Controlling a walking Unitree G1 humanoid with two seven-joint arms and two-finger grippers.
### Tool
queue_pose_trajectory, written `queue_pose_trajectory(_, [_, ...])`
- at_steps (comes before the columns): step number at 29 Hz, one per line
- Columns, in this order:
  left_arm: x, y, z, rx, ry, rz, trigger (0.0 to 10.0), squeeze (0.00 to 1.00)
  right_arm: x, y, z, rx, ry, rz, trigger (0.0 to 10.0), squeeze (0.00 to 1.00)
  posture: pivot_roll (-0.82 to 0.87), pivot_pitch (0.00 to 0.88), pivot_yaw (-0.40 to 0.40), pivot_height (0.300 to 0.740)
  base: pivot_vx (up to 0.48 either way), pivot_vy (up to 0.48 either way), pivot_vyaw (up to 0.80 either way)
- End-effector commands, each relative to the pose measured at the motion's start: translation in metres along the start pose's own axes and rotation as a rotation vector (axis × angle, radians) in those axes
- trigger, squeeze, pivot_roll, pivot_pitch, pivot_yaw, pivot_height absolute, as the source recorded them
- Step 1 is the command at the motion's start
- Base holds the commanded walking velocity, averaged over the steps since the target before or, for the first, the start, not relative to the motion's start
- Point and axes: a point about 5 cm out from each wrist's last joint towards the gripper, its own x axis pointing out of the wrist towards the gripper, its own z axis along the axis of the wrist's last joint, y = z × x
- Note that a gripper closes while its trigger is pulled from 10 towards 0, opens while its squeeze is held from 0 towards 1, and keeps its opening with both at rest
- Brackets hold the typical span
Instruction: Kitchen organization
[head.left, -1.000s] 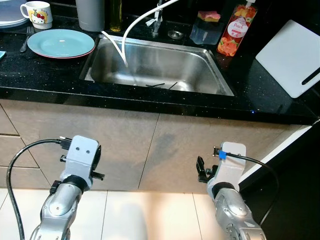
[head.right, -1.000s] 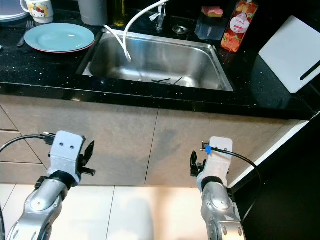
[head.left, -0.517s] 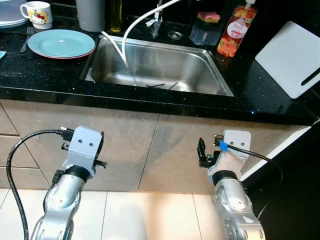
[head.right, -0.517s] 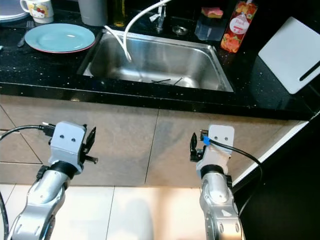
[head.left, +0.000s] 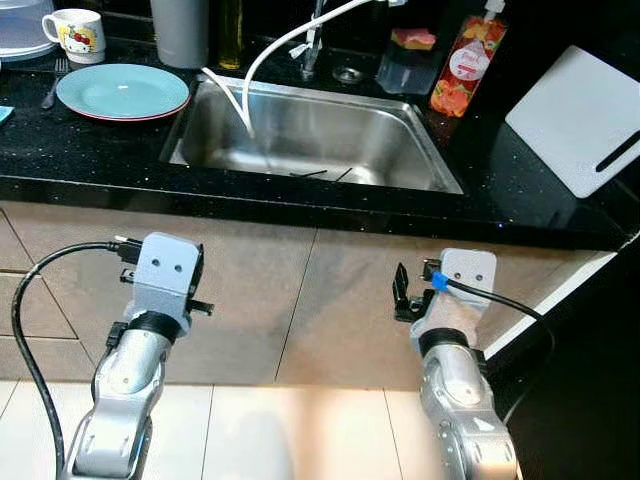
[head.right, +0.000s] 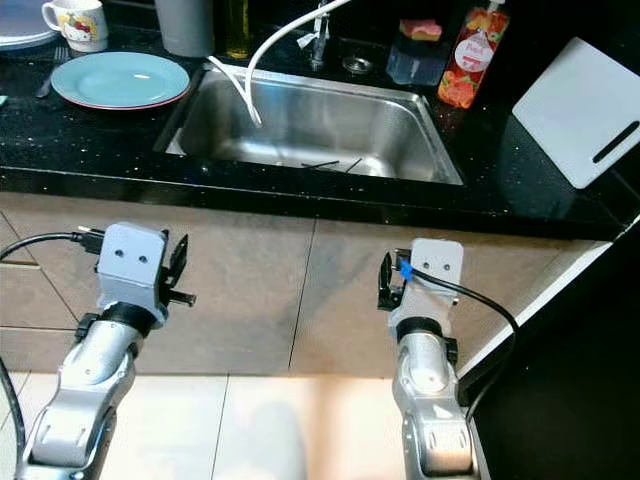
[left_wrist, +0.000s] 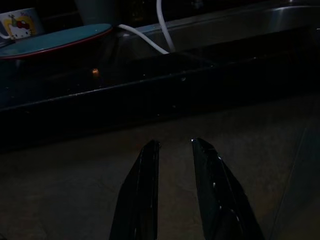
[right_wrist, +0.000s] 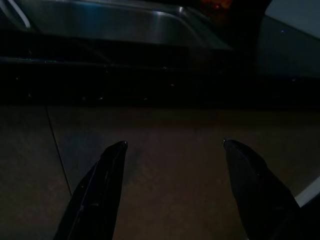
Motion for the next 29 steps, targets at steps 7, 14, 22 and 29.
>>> queue_pose_trajectory(7, [0.007, -0.011, 0.003, -0.012, -0.019, -0.043, 10.0, 0.00, 0.008, -0.008, 0.004, 0.008, -0.022, -0.026, 10.0, 0.00, 0.18, 0.038, -0.142, 0.740, 0.000, 0.000, 0.00])
queue_pose_trajectory(14, [0.013, -0.014, 0.000, -0.017, -0.010, -0.038, 10.0, 0.00, 0.013, -0.012, 0.005, 0.016, -0.029, -0.076, 10.0, 0.00, 0.18, 0.001, -0.129, 0.740, 0.000, 0.000, 0.00])
queue_pose_trajectory(22, [0.013, -0.018, 0.000, 0.004, -0.023, -0.051, 10.0, 0.00, 0.015, -0.015, 0.006, 0.010, -0.040, -0.075, 10.0, 0.00, 0.18, 0.000, -0.140, 0.740, 0.000, 0.000, 0.00])
queue_pose_trajectory(29, [0.011, -0.020, -0.004, -0.001, -0.010, -0.041, 10.0, 0.00, 0.017, -0.014, 0.006, 0.008, -0.038, -0.066, 10.0, 0.00, 0.17, 0.000, -0.152, 0.740, 0.000, 0.000, 0.00])
